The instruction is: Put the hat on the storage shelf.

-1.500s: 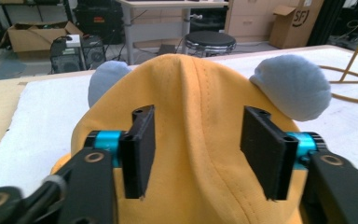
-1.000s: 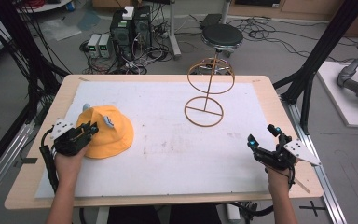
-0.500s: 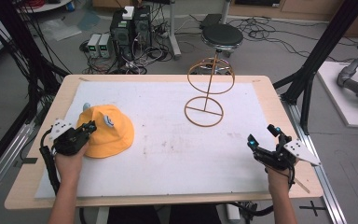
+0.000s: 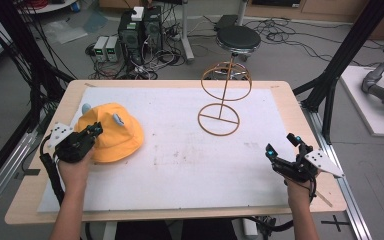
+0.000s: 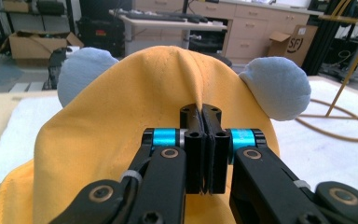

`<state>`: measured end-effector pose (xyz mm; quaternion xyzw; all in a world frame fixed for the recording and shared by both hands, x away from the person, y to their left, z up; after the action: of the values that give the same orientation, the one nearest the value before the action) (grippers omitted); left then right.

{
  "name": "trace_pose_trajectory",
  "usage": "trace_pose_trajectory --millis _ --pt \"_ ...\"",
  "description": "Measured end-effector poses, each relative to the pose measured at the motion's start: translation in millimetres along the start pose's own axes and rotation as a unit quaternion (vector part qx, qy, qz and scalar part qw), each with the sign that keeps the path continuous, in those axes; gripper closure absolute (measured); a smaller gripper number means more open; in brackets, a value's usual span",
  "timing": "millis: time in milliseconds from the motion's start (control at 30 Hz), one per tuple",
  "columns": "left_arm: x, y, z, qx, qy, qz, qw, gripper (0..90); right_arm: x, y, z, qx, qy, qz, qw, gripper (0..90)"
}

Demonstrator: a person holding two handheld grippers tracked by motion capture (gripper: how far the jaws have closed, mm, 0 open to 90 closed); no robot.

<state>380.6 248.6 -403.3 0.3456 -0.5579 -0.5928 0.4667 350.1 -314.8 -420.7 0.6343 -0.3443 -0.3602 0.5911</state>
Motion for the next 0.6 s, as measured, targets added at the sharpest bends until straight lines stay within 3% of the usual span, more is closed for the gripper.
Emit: trace_pose_trajectory --millis 267,400,600 --pt "11.9 26.9 -2.9 0.032 -0.013 0.010 0.9994 88.0 -0.5 -0.2 -0.5 0.000 0.003 0.001 1.0000 11.5" --pt "18.3 41.1 -4.8 0.054 -0.021 0.028 0.9979 88.0 0.0 -0.1 -0.5 0.000 0.003 0.001 1.0000 11.5" --pt "30.5 60.7 -10.9 0.070 -0.027 0.029 0.9968 88.0 0.5 0.2 -0.7 0.002 0.003 0.001 1.0000 11.5"
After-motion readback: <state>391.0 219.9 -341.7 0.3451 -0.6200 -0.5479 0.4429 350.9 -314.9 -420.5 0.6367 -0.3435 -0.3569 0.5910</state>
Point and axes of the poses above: each handheld gripper's, and its own axes: z roughly backward along the jaws, y roughly out of its top, x roughly to its right, the point moved 7 cm from there along -z, roughly forward along the jaws, and after that the axes turned 2 degrees about y, right-handed, at the moved point
